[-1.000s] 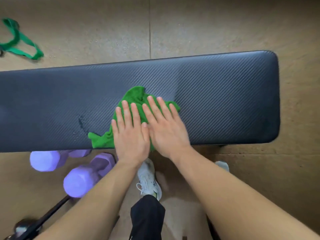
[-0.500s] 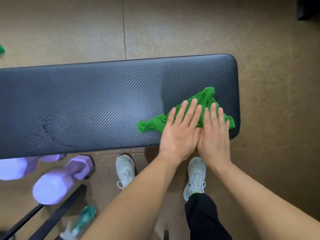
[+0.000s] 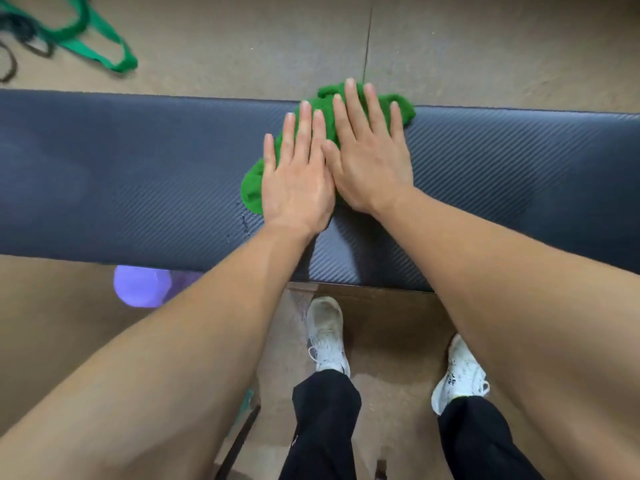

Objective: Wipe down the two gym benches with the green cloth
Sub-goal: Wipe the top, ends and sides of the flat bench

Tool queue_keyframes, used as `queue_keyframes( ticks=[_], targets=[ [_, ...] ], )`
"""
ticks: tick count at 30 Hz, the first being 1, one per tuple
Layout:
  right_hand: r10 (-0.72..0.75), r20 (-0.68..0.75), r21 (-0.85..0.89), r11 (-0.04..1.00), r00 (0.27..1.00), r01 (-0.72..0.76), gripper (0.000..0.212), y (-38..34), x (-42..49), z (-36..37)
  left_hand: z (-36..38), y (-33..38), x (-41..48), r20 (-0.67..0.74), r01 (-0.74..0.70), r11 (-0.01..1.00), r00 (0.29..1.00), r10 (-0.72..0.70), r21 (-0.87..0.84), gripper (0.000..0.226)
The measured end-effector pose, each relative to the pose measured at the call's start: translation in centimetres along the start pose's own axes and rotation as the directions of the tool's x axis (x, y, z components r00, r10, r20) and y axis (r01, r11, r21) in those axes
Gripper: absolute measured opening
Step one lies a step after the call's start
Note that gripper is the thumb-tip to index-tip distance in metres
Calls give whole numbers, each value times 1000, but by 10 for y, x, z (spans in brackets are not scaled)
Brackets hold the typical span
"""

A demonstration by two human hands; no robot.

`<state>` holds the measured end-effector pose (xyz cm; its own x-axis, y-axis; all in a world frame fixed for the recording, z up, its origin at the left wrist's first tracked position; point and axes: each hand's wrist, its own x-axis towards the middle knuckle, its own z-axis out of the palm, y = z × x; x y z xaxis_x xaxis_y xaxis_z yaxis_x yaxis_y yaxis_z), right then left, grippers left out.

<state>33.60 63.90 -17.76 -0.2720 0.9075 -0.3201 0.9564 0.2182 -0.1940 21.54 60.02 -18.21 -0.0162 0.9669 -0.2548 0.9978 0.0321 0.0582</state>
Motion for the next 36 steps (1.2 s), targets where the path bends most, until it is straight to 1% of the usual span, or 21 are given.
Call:
queue_keyframes(
  ticks=[2, 5, 7, 9, 12, 15, 18, 19, 21, 23, 24, 26, 29, 32, 34, 36],
  targets=[
    [-83, 24, -37, 996, 996, 84, 65, -20, -26, 12, 9, -11, -36, 13, 47, 999, 999, -47, -16, 61],
    [-174, 112, -99, 978, 978, 185, 67, -31, -74, 24, 18, -21, -88, 60, 41, 998, 998, -37, -56, 64],
    [-212, 191, -123, 963, 958, 238, 71, -35, -90, 25, 19, -27, -107, 81, 41, 996, 996, -35, -78, 66],
    [-218, 220, -142, 957, 951, 252, 73, -41, -87, 24, 21, -33, -112, 84, 53, 993, 996, -44, -107, 66],
    [-258, 215, -144, 946, 942, 292, 76, -62, -51, 21, 21, -58, -93, 48, 76, 990, 996, -71, -115, 64],
    [-355, 153, -116, 921, 922, 373, 75, -106, 7, 19, 10, -112, -54, 11, 141, 987, 990, -141, -74, 64],
    [-404, 95, -91, 907, 910, 412, 73, -141, 48, 18, 3, -154, -27, 15, 217, 975, 976, -216, -44, 61],
    [-419, 82, -88, 901, 904, 425, 71, -147, 54, 19, 3, -156, -25, 9, 257, 966, 966, -257, -37, 60],
    [-455, 70, -68, 886, 888, 459, 66, -145, 53, 18, 4, -138, -27, -27, 383, 922, 923, -384, -53, 59],
    [-509, 83, -42, 857, 857, 513, 61, -124, 37, 15, 7, -101, -37, -13, 482, 873, 875, -484, -82, 60],
    [-535, 101, -35, 841, 839, 540, 61, -107, 24, 14, 10, -80, -45, 18, 498, 862, 867, -499, -100, 61],
    [-586, 154, -47, 800, 796, 598, 62, -67, -2, 11, 14, -38, -67, 77, 482, 860, 876, -476, -167, 64],
    [-671, 259, -93, 698, 694, 710, 61, -26, -22, 6, 21, 6, -97, 114, 460, 857, 888, -445, -232, 68],
    [-723, 331, -126, 603, 606, 788, 60, -35, -4, 4, 23, -3, -98, 77, 455, 854, 889, -451, -252, 66],
    [-755, 333, -135, 556, 566, 820, 61, -63, 18, 2, 22, -32, -91, 63, 483, 835, 872, -485, -265, 65],
    [-786, 305, -135, 523, 538, 841, 61, -105, 44, 6, 22, -74, -82, 50, 538, 801, 837, -545, -261, 64]
  ],
)
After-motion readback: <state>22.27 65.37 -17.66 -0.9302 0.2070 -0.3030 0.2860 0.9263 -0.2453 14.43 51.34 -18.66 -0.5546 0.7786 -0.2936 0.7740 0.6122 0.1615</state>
